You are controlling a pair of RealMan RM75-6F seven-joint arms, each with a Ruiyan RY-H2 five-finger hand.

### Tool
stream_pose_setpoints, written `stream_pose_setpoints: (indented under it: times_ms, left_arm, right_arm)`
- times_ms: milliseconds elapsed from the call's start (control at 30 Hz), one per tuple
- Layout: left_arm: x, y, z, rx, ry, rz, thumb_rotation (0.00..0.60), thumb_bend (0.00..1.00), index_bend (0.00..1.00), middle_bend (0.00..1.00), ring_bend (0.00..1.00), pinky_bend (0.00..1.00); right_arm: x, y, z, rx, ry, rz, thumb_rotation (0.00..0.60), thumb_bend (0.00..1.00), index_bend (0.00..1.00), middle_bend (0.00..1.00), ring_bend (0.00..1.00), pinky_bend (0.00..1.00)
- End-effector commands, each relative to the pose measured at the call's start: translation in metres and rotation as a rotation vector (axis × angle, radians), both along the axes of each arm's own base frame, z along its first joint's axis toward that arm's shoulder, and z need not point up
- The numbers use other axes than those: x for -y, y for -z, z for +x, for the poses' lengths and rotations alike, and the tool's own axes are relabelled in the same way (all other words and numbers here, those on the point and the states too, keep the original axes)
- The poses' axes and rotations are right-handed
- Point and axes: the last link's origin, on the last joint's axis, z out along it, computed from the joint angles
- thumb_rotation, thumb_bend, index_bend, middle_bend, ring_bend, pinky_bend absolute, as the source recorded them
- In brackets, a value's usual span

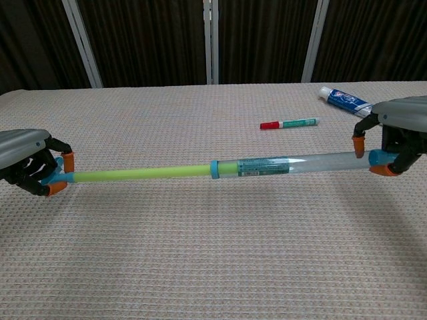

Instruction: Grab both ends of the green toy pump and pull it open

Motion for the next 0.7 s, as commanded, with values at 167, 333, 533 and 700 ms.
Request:
stream_pose_setpoints:
  times_ms: [167,333,533,700]
  left_arm:
    - [-0.001,-0.002,-0.008,-0.001,-0.014,0.007,0.600,0.44,0.75,0.83,0.81,1.00]
    - [-0.002,-0.004,-0.012,-0.001,-0.023,0.012,0.600,0.43,0.75,0.83,0.81,1.00]
    - [-0.003,-0.006,-0.017,-0.005,-0.032,0.019,0.600,0.43,0.75,0.83,0.81,1.00]
    - [-0.004,-0.007,-0.020,-0.003,-0.042,0.021,0.600,0.43,0.75,0.83,0.81,1.00]
  right_arm:
    - [0.002,-0.007,-0.006,-0.008,0.007,-0.016,0.600,0.48,0.71,0.99,1.00,1.00]
    - [0.004,-0.010,-0.010,-0.006,0.016,-0.026,0.600,0.48,0.71,0.99,1.00,1.00]
    - [0.006,-0.013,-0.013,-0.010,0.022,-0.037,0.600,0.48,0.71,0.99,1.00,1.00]
    - [0.007,-0.016,-0.016,-0.008,0.031,-0.043,0.600,0.48,0.71,0.99,1.00,1.00]
